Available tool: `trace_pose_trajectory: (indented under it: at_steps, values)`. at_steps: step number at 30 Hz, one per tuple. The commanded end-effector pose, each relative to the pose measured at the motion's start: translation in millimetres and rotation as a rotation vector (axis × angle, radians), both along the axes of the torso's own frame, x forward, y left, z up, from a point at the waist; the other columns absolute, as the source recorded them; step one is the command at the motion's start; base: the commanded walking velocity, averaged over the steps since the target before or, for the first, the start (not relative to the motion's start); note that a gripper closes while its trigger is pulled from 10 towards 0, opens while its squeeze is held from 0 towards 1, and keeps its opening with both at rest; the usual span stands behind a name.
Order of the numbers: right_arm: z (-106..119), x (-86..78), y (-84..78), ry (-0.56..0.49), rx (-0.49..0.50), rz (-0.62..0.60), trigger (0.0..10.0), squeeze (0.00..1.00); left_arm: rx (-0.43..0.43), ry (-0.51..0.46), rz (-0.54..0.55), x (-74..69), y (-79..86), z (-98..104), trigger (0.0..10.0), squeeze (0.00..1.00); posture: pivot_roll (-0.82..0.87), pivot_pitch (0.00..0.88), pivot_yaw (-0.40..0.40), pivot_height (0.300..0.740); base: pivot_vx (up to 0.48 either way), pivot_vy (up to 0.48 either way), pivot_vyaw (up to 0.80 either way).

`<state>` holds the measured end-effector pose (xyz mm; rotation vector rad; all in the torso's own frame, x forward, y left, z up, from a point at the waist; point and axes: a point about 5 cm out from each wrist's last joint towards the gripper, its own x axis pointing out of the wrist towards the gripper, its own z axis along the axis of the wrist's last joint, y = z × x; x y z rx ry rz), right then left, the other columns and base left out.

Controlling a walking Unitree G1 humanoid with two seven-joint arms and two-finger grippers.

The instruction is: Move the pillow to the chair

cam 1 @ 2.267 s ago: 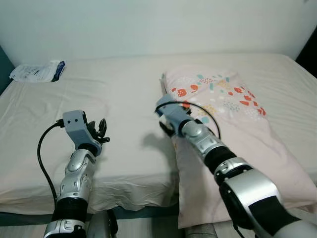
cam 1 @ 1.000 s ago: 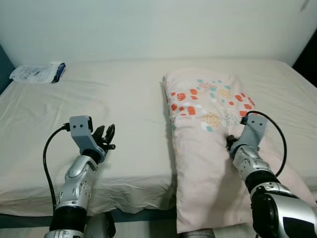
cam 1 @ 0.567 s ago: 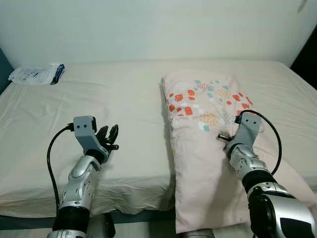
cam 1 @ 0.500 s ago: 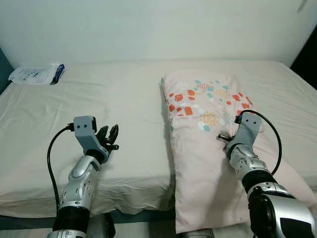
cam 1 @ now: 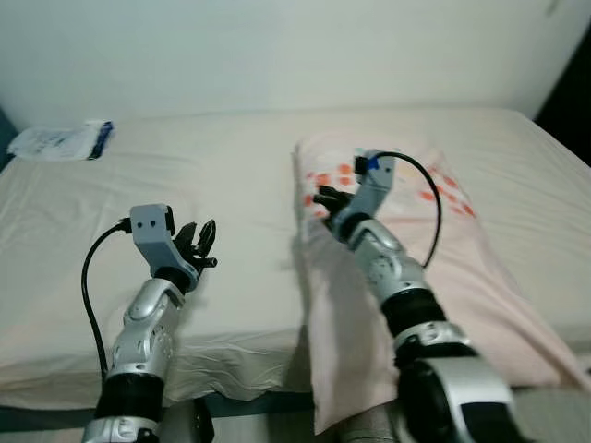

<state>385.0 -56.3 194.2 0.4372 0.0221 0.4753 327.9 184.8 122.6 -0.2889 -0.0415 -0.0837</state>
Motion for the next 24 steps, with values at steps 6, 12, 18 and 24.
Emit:
trace_pose_trajectory:
  at_steps: [6,12,18,24]
  values:
    - [26.3,-6.2,17.4,-0.096,0.042,0.080,0.0,0.00,0.009,-0.018,0.026,1.1,7.4,4.2,10.0,0.00,-0.09,0.093,-0.006,0.582,0.000,0.000,0.00]
    - [11.2,2.6,-3.3,-0.045,-0.249,-0.034,8.1,0.00,0.011,-0.013,0.012,-0.8,7.6,1.8,10.0,0.00,-0.08,0.093,-0.012,0.582,0.000,0.000,0.00]
    - [-30.9,11.6,-115.4,0.225,-0.318,-0.535,9.8,0.00,0.006,-0.001,0.008,-3.7,11.5,-2.1,10.0,0.00,-0.10,0.095,-0.002,0.582,0.000,0.000,0.00]
    - [-57.2,-0.1,-162.3,0.371,-0.330,-0.725,10.0,0.00,-0.001,0.001,0.007,-2.8,9.3,-3.1,10.0,0.00,-0.10,0.094,0.000,0.582,0.000,0.000,0.00]
